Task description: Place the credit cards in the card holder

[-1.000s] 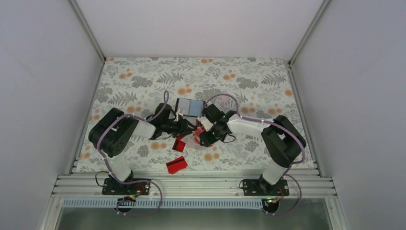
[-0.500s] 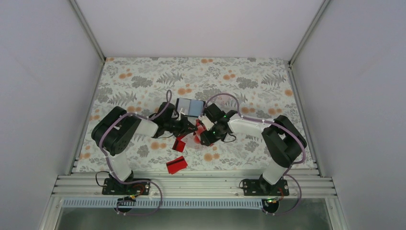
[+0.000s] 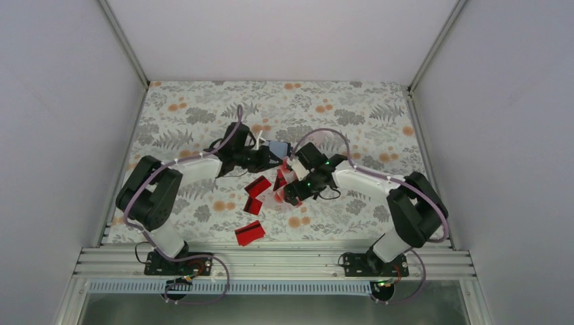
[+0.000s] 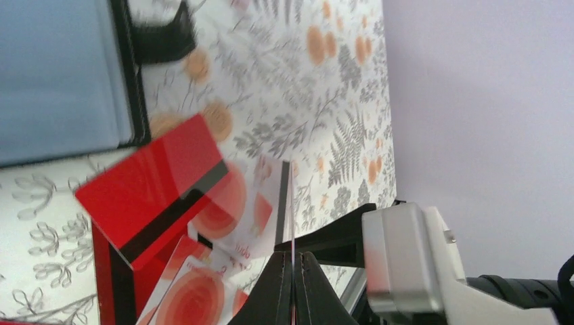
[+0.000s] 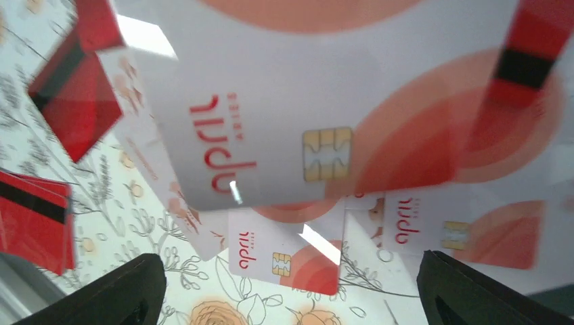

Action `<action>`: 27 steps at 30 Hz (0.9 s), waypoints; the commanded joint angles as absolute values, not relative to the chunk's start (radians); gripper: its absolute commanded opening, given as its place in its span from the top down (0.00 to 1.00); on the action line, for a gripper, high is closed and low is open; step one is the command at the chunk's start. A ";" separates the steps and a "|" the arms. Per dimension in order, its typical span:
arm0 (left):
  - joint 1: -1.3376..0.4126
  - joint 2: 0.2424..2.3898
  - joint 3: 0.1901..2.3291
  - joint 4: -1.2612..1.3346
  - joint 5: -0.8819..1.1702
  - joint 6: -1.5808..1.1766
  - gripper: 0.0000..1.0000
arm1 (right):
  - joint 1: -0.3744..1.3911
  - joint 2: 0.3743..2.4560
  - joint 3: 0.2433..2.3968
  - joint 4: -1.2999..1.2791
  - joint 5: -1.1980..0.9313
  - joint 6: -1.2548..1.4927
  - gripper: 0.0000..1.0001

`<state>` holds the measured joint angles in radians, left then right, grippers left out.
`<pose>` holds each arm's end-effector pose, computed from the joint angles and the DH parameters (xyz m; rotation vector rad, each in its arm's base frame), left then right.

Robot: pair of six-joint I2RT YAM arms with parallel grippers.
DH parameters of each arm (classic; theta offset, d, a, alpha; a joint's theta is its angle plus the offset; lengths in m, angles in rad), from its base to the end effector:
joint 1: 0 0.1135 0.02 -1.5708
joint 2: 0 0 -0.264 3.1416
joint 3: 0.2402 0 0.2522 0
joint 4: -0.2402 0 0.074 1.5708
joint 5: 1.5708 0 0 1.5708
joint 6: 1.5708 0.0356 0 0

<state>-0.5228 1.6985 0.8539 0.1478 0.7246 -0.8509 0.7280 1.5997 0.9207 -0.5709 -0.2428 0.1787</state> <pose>0.2814 -0.1894 0.1674 0.0284 2.5397 -1.4738 0.2109 0.1995 0.1672 -0.8454 2.7885 0.5260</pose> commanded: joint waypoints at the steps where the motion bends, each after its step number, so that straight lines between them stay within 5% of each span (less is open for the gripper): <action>1: -0.479 1.637 0.948 -0.072 0.750 -0.648 0.98 | 0.684 1.495 1.010 -0.612 -0.271 0.209 0.05; 14: -0.362 1.562 1.270 -0.472 1.084 -0.221 0.98 | 0.447 1.378 1.157 -0.475 -0.919 0.257 0.09; 21: -0.361 1.567 1.430 -0.559 1.226 -0.151 0.98 | 0.408 1.445 1.232 -0.422 -1.137 0.253 0.26; 27: -0.361 1.561 1.487 -0.622 1.282 -0.112 0.98 | 0.405 1.475 1.274 -0.350 -1.254 0.296 0.52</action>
<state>-0.3645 1.5845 1.4502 -0.5514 1.1915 -0.1745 0.4114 1.4567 1.2198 -0.4221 -1.1046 0.2699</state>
